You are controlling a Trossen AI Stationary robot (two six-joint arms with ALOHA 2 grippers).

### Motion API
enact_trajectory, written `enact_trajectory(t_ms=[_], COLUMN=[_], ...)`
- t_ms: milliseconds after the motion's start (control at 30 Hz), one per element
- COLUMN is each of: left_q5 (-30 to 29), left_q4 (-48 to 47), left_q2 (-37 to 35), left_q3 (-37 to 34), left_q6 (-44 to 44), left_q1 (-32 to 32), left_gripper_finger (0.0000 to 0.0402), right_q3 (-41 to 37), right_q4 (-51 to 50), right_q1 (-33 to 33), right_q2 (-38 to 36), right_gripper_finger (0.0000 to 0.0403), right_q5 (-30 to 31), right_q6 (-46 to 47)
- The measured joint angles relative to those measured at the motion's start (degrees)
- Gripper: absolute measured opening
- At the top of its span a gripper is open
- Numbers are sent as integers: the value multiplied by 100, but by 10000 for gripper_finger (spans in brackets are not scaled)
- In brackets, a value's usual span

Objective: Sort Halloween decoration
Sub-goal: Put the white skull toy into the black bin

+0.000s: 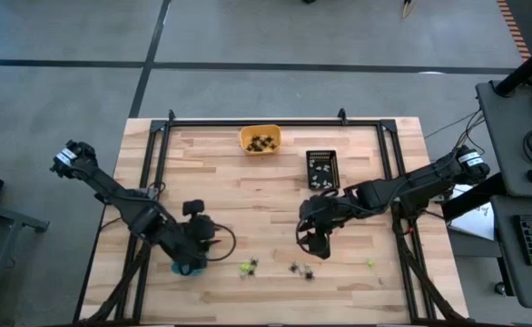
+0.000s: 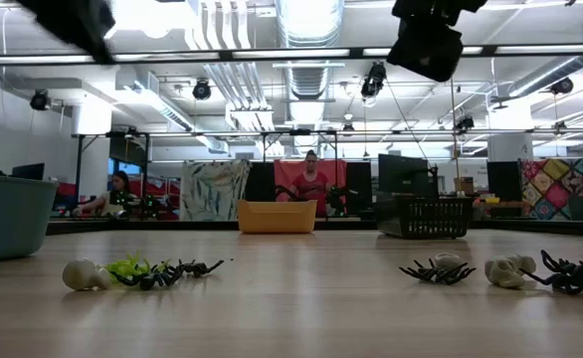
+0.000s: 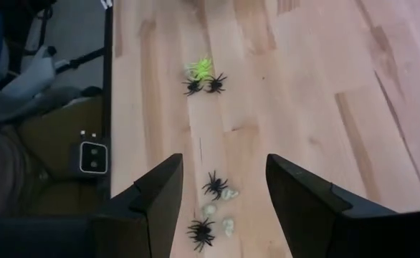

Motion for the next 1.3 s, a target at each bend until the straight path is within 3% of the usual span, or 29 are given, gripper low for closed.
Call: enact_trajectory(t_ms=[233, 600, 833, 1000, 1200, 1300], left_q5=[-667, -1144, -1238, -1240, -1242, -1244], left_q4=[1290, 1516, 1533, 1533, 1530, 1529], left_q2=[-4, 371, 575, 582, 582, 582], left_q3=[31, 21, 19, 19, 19, 19], left_q6=[1353, 1666, 1671, 1672, 1791, 1896], left_q1=[-172, -172, -174, -174, -172, -165], left_gripper_finger=[131, 131, 131, 131, 131, 131], right_q3=[-7, 104, 589, 1057, 1561, 1752], right_q4=[-39, -288, -1441, -2350, -2526, -2568], right_q1=[343, 919, 1032, 1026, 1026, 1026], right_q2=[0, 316, 1033, 1590, 2228, 2490], right_gripper_finger=[194, 194, 194, 194, 194, 194], right_q5=[-2, 334, 297, 300, 284, 210], right_q6=[807, 2411, 3092, 3361, 3334, 2837])
